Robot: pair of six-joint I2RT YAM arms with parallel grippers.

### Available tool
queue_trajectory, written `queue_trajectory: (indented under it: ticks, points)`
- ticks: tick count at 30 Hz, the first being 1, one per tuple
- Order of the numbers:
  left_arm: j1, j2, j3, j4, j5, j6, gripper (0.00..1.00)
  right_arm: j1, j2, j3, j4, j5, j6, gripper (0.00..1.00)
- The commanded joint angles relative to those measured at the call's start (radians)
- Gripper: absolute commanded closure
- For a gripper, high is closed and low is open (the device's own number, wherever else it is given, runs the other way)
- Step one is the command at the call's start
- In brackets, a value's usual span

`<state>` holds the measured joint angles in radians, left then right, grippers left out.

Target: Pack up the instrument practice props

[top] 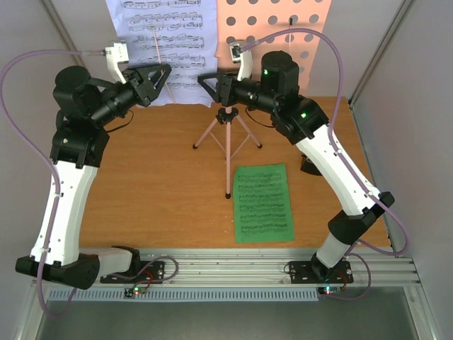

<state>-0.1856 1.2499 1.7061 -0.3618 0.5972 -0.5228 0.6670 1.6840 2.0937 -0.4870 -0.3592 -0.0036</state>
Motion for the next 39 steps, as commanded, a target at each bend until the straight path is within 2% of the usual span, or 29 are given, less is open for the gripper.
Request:
queue_trajectory:
  ticks: [1, 9, 18, 28, 32, 33, 34, 36, 38, 39]
  points:
    - [-0.005, 0.026, 0.040, 0.028, 0.012, -0.004, 0.68, -0.002, 0.023, 0.025, 0.042, 0.017, 0.044, 0.68]
    - [-0.005, -0.004, -0.003, 0.066, -0.004, 0.027, 0.99, -0.002, 0.004, -0.008, 0.088, 0.057, 0.047, 0.98]
    - [-0.004, -0.046, -0.057, 0.115, -0.030, 0.071, 1.00, -0.001, -0.178, -0.254, 0.308, 0.228, 0.021, 0.99]
    - [-0.005, -0.040, -0.063, 0.122, -0.034, 0.058, 0.99, -0.004, -0.525, -0.575, 0.506, 0.587, -0.107, 0.99]
    - [-0.004, -0.038, -0.065, 0.120, -0.034, 0.058, 0.99, -0.003, -0.640, -0.647, 0.468, 0.620, -0.148, 0.99]
    - [-0.004, -0.040, -0.067, 0.120, -0.035, 0.057, 0.98, -0.003, -0.661, -0.659, 0.432, 0.609, -0.146, 0.99]
    - [-0.005, -0.041, -0.070, 0.122, -0.037, 0.057, 0.89, -0.003, -0.682, -0.671, 0.400, 0.590, -0.142, 0.99]
    - [-0.005, -0.050, -0.088, 0.131, -0.043, 0.052, 0.65, -0.004, -0.726, -0.705, 0.339, 0.549, -0.124, 0.99]
    - [-0.005, -0.068, -0.114, 0.142, -0.044, 0.047, 0.48, -0.004, -0.770, -0.744, 0.280, 0.481, -0.103, 0.99]
    - [-0.005, -0.080, -0.130, 0.149, -0.047, 0.044, 0.42, -0.004, -0.792, -0.763, 0.250, 0.446, -0.094, 0.99]
